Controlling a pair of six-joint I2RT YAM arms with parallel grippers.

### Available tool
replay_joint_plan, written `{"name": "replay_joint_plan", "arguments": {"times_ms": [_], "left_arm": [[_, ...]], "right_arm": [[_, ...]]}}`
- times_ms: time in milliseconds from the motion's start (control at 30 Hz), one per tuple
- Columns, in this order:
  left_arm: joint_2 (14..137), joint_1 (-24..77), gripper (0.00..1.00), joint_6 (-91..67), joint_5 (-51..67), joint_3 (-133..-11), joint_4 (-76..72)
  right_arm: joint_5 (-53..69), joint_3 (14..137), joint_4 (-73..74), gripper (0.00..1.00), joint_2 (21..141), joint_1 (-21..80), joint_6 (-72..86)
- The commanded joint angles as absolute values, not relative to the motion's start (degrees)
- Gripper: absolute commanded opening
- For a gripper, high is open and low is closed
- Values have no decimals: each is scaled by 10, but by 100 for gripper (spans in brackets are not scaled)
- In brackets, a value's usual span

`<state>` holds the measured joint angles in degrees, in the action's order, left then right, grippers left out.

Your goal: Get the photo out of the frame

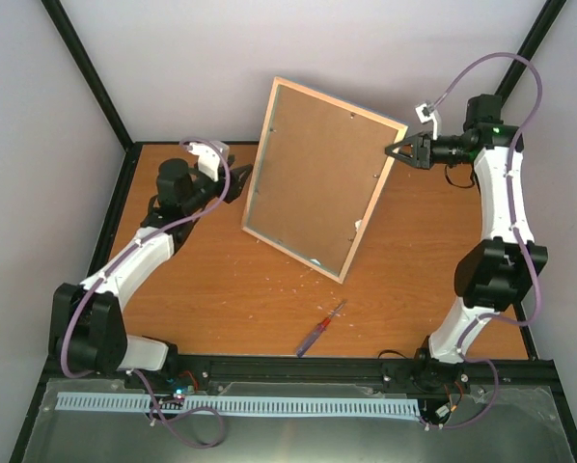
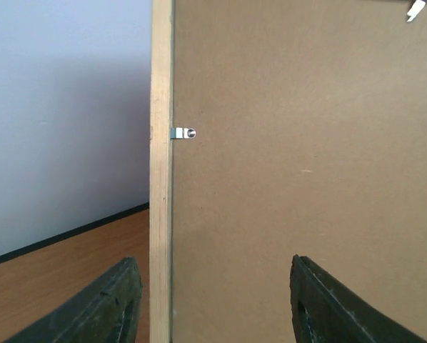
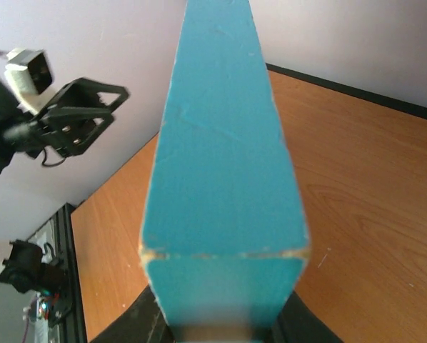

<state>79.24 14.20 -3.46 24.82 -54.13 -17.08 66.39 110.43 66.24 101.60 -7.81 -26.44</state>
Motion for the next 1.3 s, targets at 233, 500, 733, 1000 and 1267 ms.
{"name": "replay_joint_plan", "arguments": {"times_ms": [233,500,733,1000,1267], "left_arm": [[686,144,58,-115,256,-504,-86],[646,148,54,-179,281,-425,-99],[642,176,54,-178,270,-408,-88],[650,188,54,-200,260,-390,-108],[679,192,56,-345,118,-380,-59]], "right_arm": [[701,985,340,3,1060,-110,-44],[667,743,155,3,1008,-135,62],[586,563,38,3,960,-160,141],[520,400,-49,3,884,-163,223],[388,338,40,16,815,-168,210]]}}
